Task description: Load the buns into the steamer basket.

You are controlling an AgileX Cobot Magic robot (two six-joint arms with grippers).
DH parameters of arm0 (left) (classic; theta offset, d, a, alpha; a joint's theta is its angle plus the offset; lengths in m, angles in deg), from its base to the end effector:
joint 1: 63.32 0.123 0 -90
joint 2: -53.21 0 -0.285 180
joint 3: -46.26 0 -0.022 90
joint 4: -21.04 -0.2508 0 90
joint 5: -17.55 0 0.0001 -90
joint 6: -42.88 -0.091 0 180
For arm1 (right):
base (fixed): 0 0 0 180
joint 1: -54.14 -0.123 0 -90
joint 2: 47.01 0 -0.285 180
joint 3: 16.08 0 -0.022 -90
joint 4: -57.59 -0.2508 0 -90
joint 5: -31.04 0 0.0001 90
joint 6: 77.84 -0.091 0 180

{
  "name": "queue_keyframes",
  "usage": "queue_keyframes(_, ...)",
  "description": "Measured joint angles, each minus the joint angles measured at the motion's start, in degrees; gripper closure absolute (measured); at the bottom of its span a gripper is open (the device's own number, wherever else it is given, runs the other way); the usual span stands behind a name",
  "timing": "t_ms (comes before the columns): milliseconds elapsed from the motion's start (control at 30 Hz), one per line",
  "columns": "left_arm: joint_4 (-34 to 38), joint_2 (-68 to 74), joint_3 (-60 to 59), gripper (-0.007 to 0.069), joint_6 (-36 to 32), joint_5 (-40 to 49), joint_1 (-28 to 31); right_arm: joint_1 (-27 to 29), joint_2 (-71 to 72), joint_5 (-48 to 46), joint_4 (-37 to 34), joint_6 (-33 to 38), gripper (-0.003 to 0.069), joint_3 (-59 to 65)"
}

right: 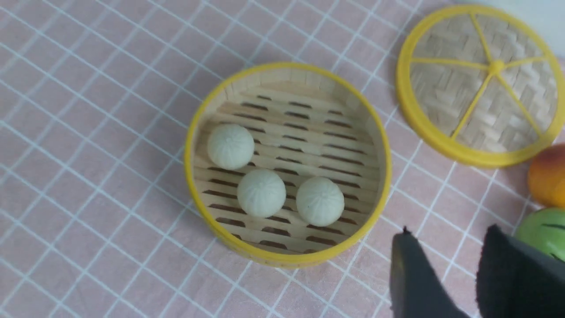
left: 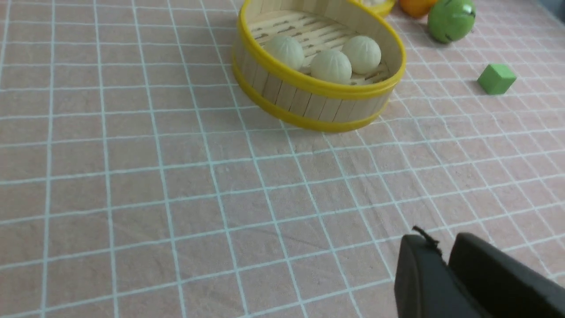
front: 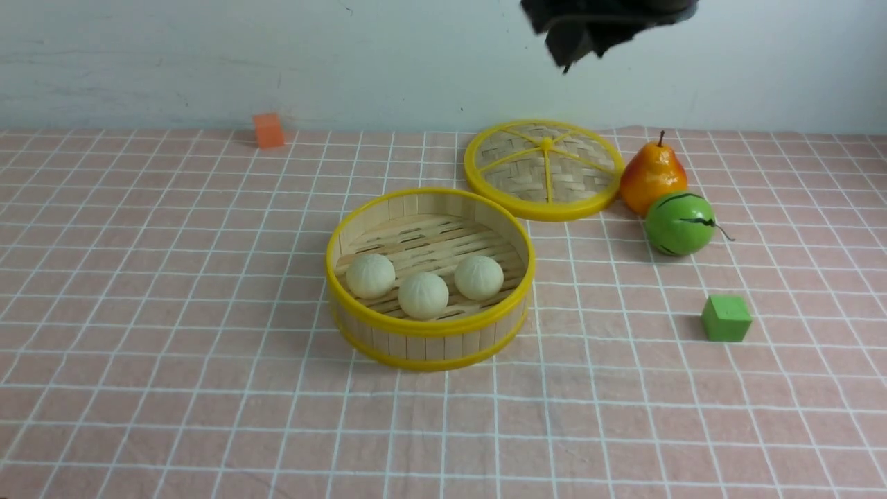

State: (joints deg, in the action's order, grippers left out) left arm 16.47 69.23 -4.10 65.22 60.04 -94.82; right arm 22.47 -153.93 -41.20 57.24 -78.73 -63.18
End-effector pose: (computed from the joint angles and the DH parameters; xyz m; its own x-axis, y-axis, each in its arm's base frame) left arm 0.0307 -0.0131 0.2930 -0.4150 -0.1263 -0.9010 0.3631 0.8850 -0.2913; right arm 0.3029 0.1875 0.4797 -0.5793 -0.3369 -0.7423 -0.5187 0.8548 0.0168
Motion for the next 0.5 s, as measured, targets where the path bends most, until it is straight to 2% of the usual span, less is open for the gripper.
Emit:
queue_keyframes(100, 0.0, -1.3, -0.9, 0.0533, 0.8, -2.4, 0.0, 0.0, 5.1, -0.2, -4.7, 3.6, 0.0585, 0.1)
queue_keyframes(233, 0.0, -1.5, -1.4, 0.0527, 1.1, -3.0, 0.0, -0.1, 12.2, 0.1, -10.0, 7.5, 0.0675, 4.7)
queue_keyframes(333, 0.0, -1.5, -1.4, 0.0523, 1.2, -3.0, 0.0, -0.3, 17.1, 2.6, -11.1, 8.4, 0.0679, 11.3)
queue_keyframes(433, 0.1, -1.5, -1.4, 0.0522, 1.2, -2.8, 0.0, -0.3, 26.2, 11.3, -10.1, 8.6, 0.0679, 25.1)
queue_keyframes(467, 0.1, -1.5, -1.4, 0.0522, 1.2, -2.6, 0.0, -0.3, 26.7, 11.9, -10.1, 8.6, 0.0679, 25.1)
queue_keyframes(500, 0.1, -1.5, -1.4, 0.0522, 1.2, -2.4, 0.0, -0.3, 30.5, 15.9, -9.4, 8.6, 0.0679, 32.0)
